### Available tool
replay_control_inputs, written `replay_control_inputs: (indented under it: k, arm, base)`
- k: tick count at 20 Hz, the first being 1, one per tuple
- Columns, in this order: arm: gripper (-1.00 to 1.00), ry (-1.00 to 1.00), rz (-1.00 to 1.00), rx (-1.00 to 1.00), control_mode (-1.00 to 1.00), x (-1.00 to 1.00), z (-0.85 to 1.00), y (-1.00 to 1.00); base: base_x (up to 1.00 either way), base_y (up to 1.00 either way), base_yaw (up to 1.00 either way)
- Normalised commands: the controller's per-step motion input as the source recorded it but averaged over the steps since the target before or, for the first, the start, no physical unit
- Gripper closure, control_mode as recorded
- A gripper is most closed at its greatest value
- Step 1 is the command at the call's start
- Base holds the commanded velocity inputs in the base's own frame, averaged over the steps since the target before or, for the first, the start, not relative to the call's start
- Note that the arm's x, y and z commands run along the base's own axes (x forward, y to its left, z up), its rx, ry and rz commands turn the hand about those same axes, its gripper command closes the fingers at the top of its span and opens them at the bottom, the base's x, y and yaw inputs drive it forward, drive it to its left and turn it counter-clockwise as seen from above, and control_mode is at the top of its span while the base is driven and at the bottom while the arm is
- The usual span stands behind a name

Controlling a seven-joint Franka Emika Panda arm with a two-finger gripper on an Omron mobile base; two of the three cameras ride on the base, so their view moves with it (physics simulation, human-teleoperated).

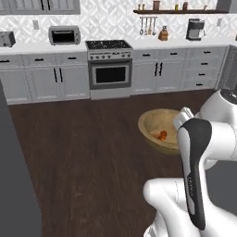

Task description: Pick the chicken drumstick and carrot from their plates and place them in the bowl. Then put the bowl in the fridge.

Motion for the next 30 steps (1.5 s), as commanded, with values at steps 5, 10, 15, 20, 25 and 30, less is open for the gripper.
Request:
replay_control_inputs:
  k: [5, 10, 15, 20, 25, 30]
  arm:
    - [1.0, 0.0, 0.0, 0.0, 1.0, 0.0, 0.0, 0.0]
    - [1.0, 0.0, 0.0, 0.0, 1.0, 0.0, 0.0, 0.0]
    - [1.0, 0.0, 0.0, 0.0, 1.0, 0.0, 0.0, 0.0]
    - [1.0, 0.0, 0.0, 0.0, 1.0, 0.0, 0.0, 0.0]
    - [1.0, 0.0, 0.0, 0.0, 1.0, 0.0, 0.0, 0.0]
    - [1.0, 0.0, 0.0, 0.0, 1.0, 0.0, 0.0, 0.0]
  base:
    - [0.99, -0.1, 0.17]
    - [0.95, -0.21, 0.19]
    - [1.0, -0.21, 0.29]
    - [1.0, -0.04, 0.31]
    - [1.0, 0.0, 0.32]
    - [1.0, 0.0, 0.37]
